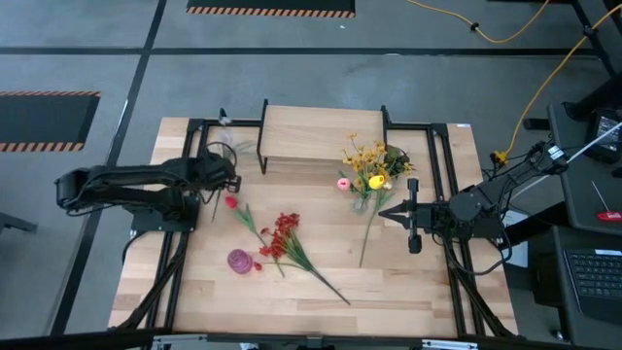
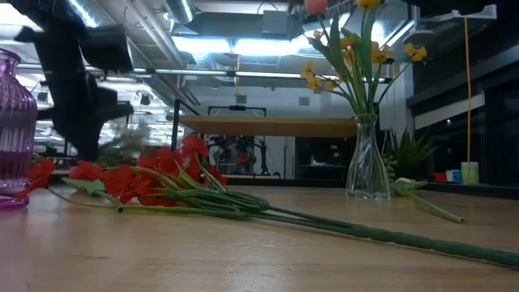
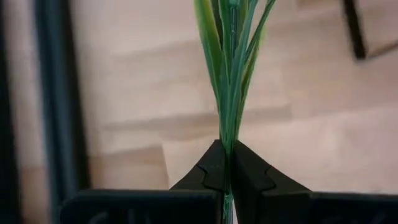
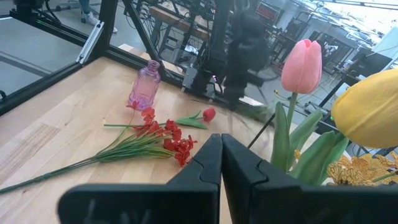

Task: Pick and place flowers into a vace then onto a shelf
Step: Put the white flowers into the transparent vase

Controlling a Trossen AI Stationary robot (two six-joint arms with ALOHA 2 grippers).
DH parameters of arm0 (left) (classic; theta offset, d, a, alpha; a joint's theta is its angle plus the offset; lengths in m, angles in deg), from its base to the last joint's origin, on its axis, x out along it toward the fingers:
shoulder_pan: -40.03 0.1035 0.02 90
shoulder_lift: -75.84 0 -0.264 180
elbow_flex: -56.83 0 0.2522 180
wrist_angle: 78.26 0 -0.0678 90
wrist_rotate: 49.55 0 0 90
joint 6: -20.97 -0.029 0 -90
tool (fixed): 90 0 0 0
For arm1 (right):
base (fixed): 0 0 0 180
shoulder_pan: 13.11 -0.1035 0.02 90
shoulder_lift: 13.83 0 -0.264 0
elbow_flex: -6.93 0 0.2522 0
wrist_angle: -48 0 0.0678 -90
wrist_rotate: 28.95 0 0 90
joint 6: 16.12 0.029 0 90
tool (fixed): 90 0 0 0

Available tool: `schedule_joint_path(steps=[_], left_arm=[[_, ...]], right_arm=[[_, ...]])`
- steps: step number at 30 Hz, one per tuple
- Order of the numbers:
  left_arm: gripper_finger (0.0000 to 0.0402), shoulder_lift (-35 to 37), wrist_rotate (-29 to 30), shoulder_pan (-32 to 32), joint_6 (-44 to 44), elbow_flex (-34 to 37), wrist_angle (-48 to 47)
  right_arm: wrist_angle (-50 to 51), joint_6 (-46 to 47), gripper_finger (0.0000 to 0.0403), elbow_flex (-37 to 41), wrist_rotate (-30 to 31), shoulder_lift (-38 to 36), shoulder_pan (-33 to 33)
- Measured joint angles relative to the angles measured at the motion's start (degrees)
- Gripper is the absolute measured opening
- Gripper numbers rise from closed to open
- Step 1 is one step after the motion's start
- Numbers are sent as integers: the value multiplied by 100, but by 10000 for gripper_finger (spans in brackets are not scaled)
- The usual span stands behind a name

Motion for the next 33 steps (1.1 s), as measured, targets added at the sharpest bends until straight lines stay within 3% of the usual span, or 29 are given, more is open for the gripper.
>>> schedule_joint_path(steps=[7,13,24,33], left_arm=[[4,625,782,0,-214,-581,-318],[4,844,1246,-6,-1057,-1008,38],[4,874,1120,-44,-3045,-1569,1790],[4,894,926,-684,-3903,-2001,2144]], right_arm=[[0,0,14,0,0,0,0],[0,-7,14,0,2,0,0],[67,21,14,0,-1,0,-1],[214,22,14,0,-4,0,-2]])
